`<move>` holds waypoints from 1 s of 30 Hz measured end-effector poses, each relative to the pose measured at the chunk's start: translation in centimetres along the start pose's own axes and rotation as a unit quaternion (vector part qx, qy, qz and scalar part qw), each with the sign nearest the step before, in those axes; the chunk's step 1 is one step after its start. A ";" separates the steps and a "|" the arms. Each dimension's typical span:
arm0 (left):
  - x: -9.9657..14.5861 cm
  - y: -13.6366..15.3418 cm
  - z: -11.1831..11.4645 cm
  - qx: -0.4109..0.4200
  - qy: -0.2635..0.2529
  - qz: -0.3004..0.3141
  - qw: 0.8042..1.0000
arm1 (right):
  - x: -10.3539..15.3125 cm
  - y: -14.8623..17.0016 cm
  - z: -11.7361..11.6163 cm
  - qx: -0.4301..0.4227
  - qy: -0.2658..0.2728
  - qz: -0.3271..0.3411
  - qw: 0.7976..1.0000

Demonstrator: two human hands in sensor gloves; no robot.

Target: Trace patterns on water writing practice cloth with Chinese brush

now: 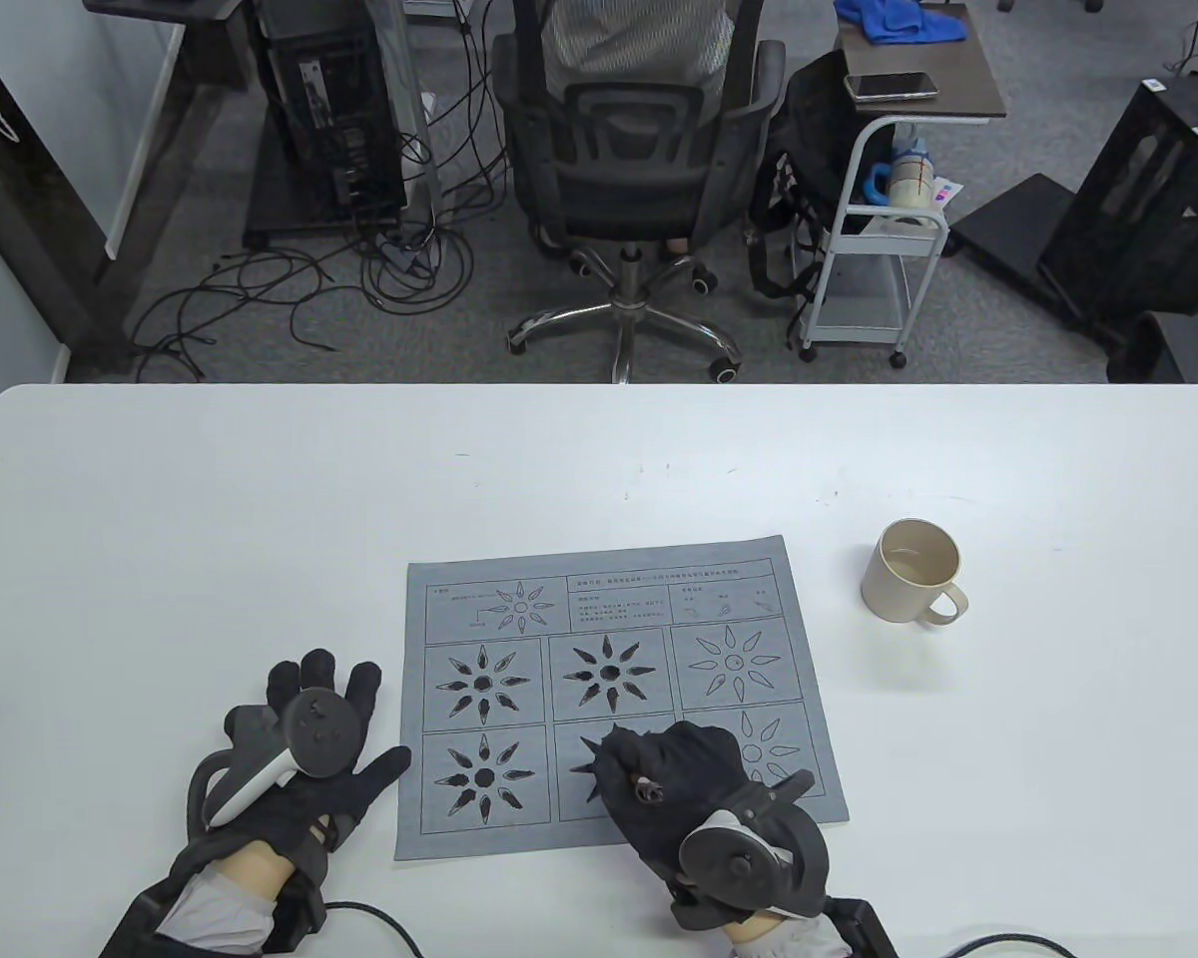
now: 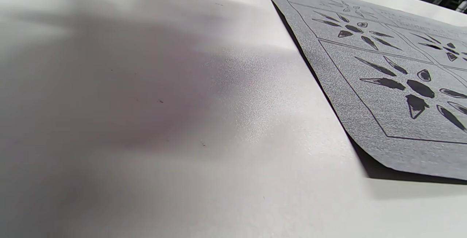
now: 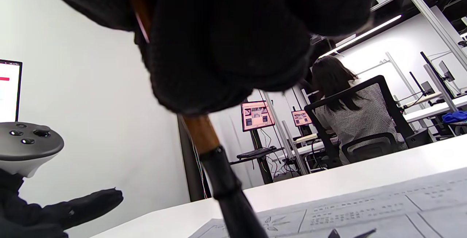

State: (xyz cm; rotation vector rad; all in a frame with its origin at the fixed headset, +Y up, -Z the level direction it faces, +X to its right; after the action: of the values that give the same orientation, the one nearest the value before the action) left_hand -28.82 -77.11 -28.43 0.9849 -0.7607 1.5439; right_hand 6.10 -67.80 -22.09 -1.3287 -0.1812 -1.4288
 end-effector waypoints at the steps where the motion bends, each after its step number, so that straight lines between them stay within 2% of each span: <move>1: 0.0 0.0 0.0 0.000 0.000 0.000 1.000 | 0.0 0.0 0.1 0.001 0.002 0.000 1.000; 30: 0.0 -0.2 0.2 -0.006 0.004 0.002 1.000 | -0.1 0.0 0.1 0.022 0.006 -0.007 1.000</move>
State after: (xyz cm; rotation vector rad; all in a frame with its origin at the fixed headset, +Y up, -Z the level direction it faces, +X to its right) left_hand -28.56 -77.21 -28.33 0.9684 -0.7657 1.5434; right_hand 6.13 -67.72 -22.12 -1.2851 -0.2140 -1.4363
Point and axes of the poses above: the tracker on the back of each hand, its own y axis roughly to the little-finger side, its own x axis roughly from the fingertips to the wrist, z = x × y, the point moved 3 cm from there along -x, roughly from the wrist to the fingertips, and after that the axes turned 2 degrees about -z, right-handed, at the moved point
